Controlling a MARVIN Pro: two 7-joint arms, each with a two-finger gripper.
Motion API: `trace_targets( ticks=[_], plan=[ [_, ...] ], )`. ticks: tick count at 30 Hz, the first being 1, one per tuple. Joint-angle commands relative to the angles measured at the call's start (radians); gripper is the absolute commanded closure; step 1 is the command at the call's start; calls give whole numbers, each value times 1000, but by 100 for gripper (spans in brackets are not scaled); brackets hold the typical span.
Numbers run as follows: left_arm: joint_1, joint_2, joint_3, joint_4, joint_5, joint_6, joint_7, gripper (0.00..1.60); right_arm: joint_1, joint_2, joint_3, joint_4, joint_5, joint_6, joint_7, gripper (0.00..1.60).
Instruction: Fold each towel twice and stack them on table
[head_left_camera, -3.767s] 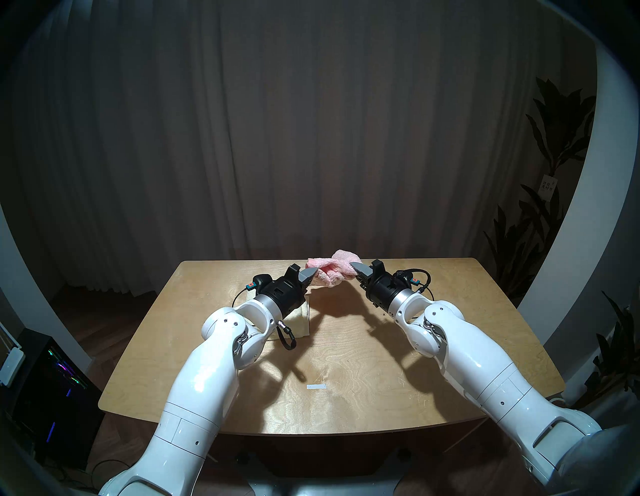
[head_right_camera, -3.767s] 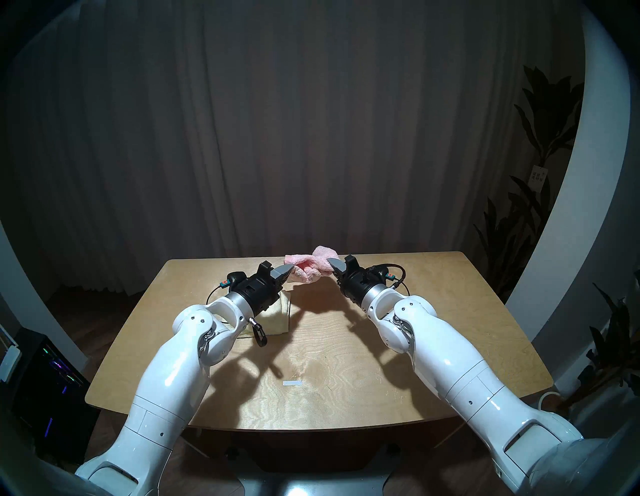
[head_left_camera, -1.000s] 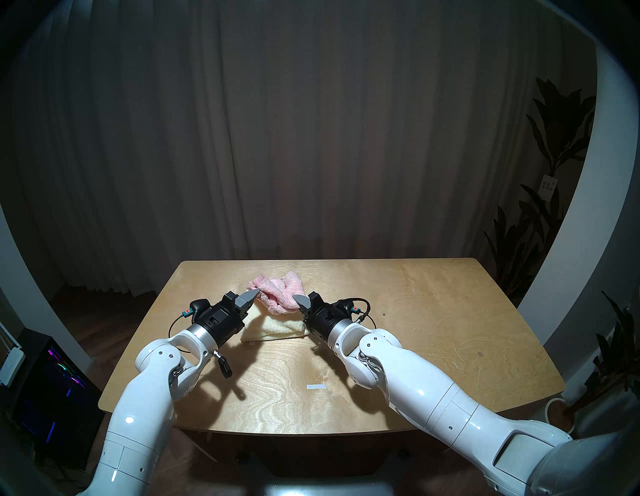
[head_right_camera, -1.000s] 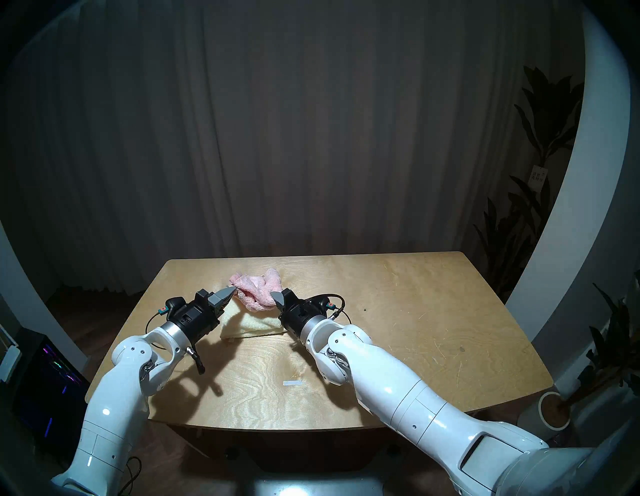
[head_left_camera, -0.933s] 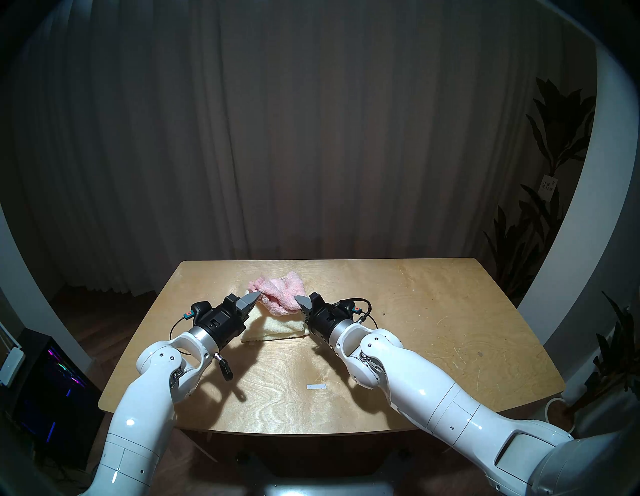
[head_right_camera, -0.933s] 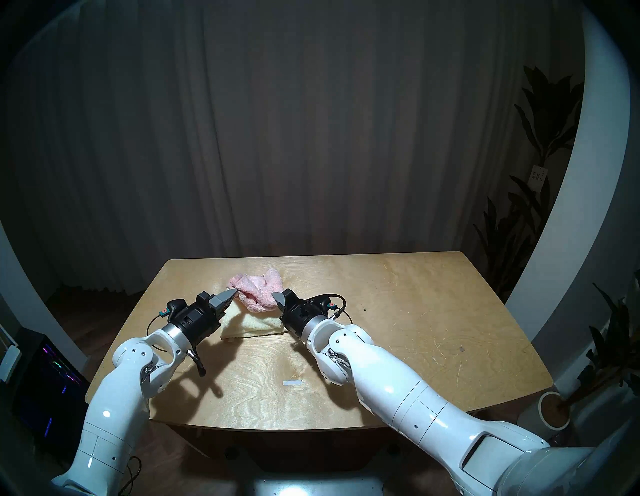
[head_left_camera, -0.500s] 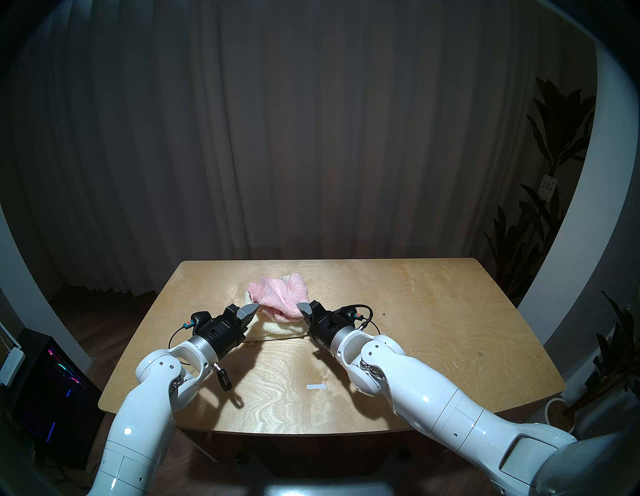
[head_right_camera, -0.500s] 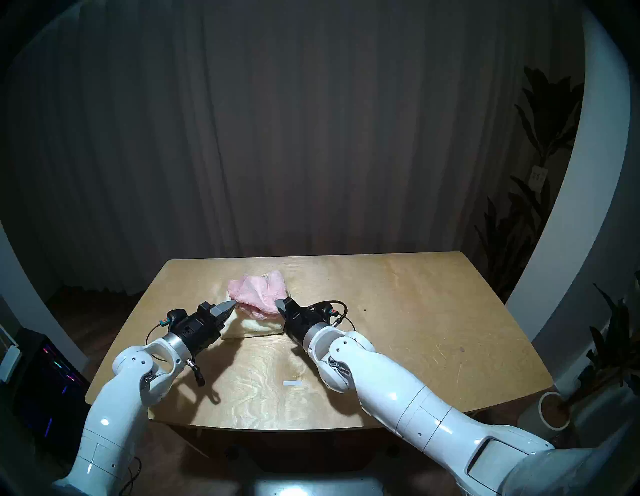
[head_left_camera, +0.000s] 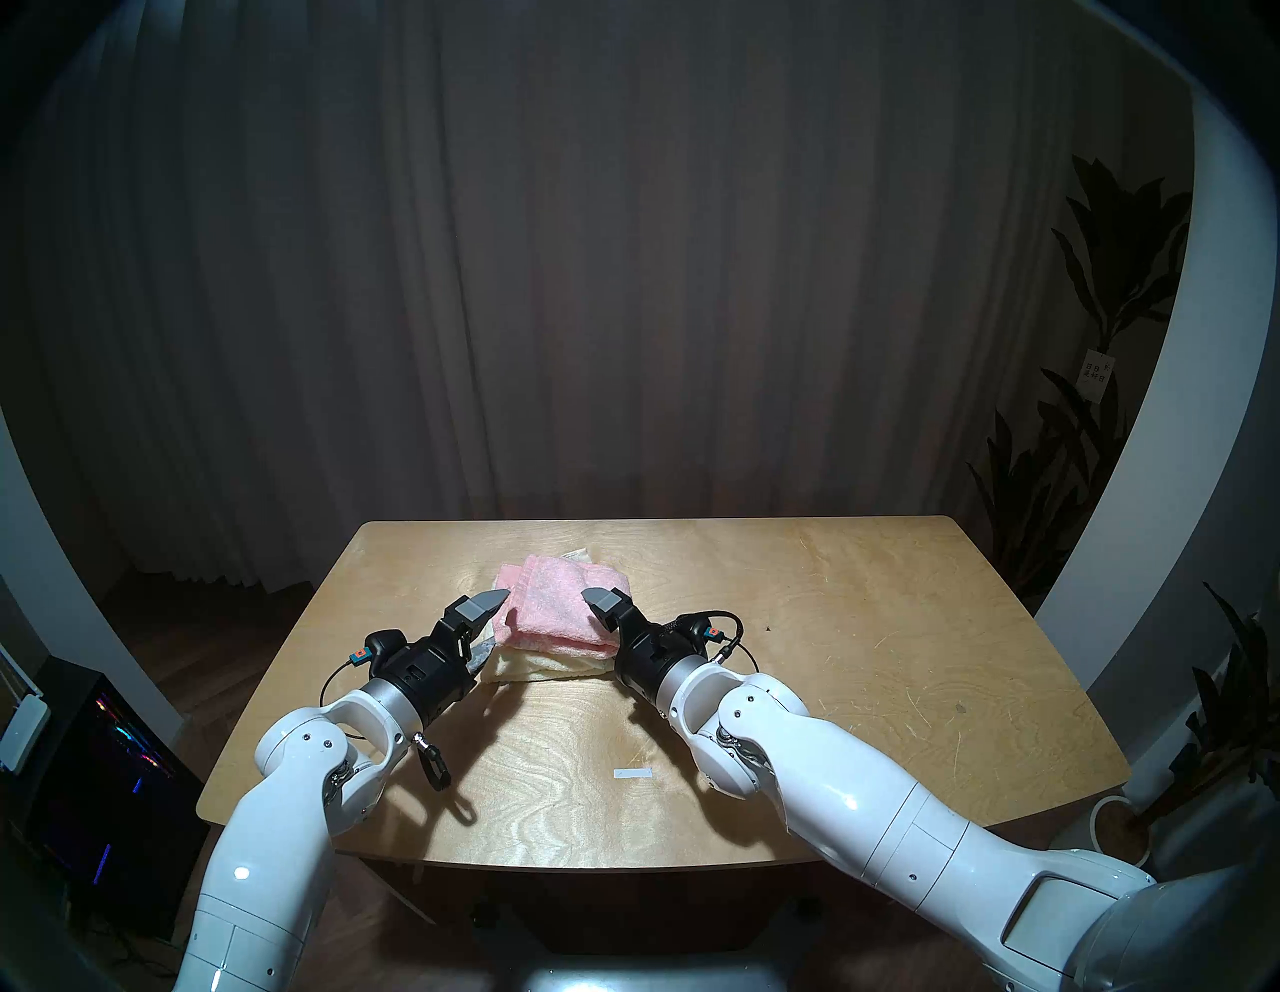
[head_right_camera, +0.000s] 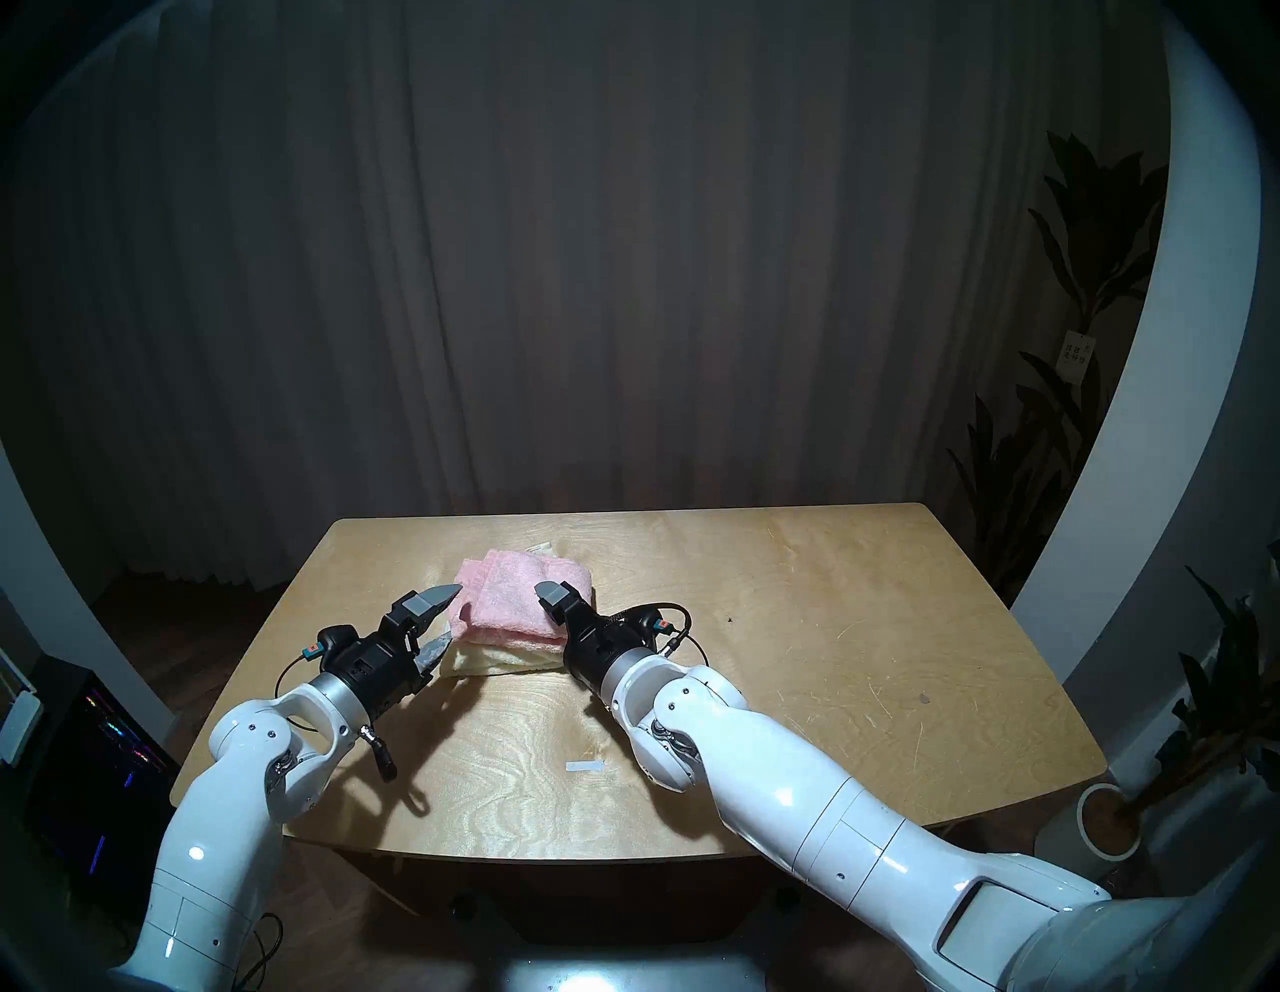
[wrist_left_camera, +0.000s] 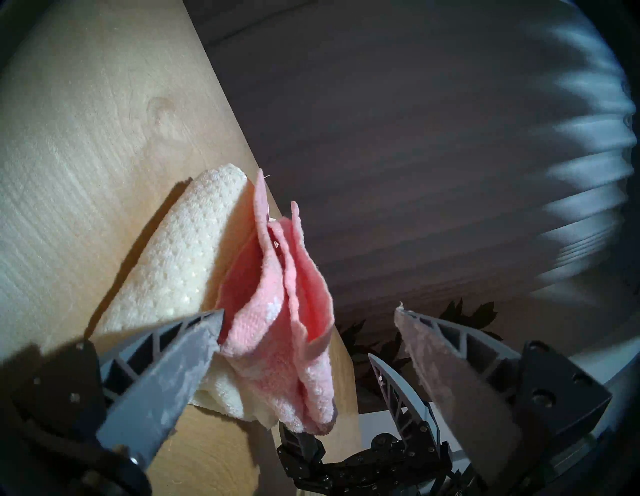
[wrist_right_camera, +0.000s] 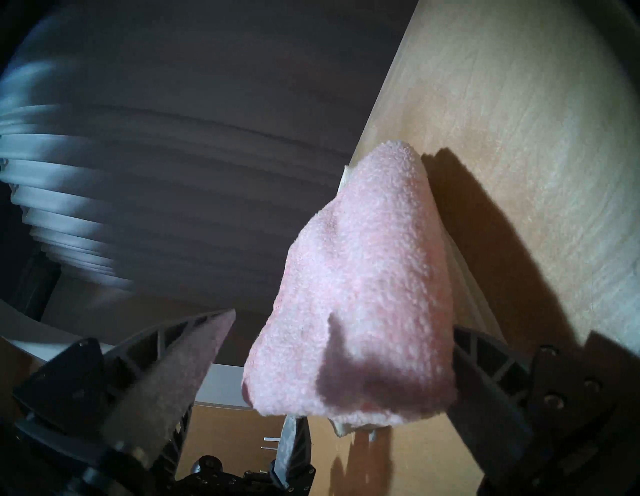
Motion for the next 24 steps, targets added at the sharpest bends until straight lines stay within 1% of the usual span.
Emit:
trace_targets(
  ticks=[1,2,3,5,7,8,9,10,11,13,14,15,16,17,20,21,22,23,24],
  plan=[
    [-1,-7,4,-51,18,-22,3,0,5,52,36,-69,0,-11,-14,0],
    [0,-6,4,-58,25,-28,7,0,5,62,41,-78,-1,-13,-19,0],
    [2,3,6,-72,48,-40,21,0,5,74,48,-86,0,-13,-24,0],
    [5,0,-5,-88,48,-51,19,0,6,101,58,-104,-5,-10,-30,0],
    [6,17,-5,-111,93,-70,36,0,1,124,70,-118,-2,-8,-36,0],
    [6,17,-5,-111,93,-70,36,0,1,124,70,-118,-2,-8,-36,0],
    [5,15,-11,-121,93,-75,43,0,1,139,73,-130,-12,-14,-50,0],
    [4,31,-10,-148,146,-98,73,0,-2,165,80,-146,-25,-20,-61,0],
    [3,32,-10,-160,159,-105,86,0,-5,179,83,-154,-31,-22,-66,0],
    [0,33,-13,-178,185,-124,107,0,-12,200,95,-163,-65,-36,-76,0],
    [-1,37,-14,-191,212,-140,115,0,-6,229,88,-173,-88,-50,-75,0],
    [-3,36,-16,-199,219,-146,117,0,-13,221,107,-171,-106,-56,-79,0],
    [-7,41,-17,-210,238,-154,122,0,-1,255,101,-185,-130,-75,-83,0],
    [-11,45,-16,-220,255,-160,129,0,0,258,114,-190,-156,-84,-84,0],
    [-36,55,-3,-234,283,-157,129,0,39,303,124,-207,-231,-112,-84,0],
    [-36,55,-3,-234,283,-157,129,0,39,303,124,-207,-231,-112,-84,0],
    [-51,58,9,-241,302,-156,134,0,53,319,135,-214,-267,-125,-82,0],
    [-51,58,9,-241,302,-156,134,0,53,319,135,-214,-267,-125,-82,0],
    [-57,59,17,-245,314,-157,138,0,56,329,139,-220,-285,-131,-81,0]
  ],
)
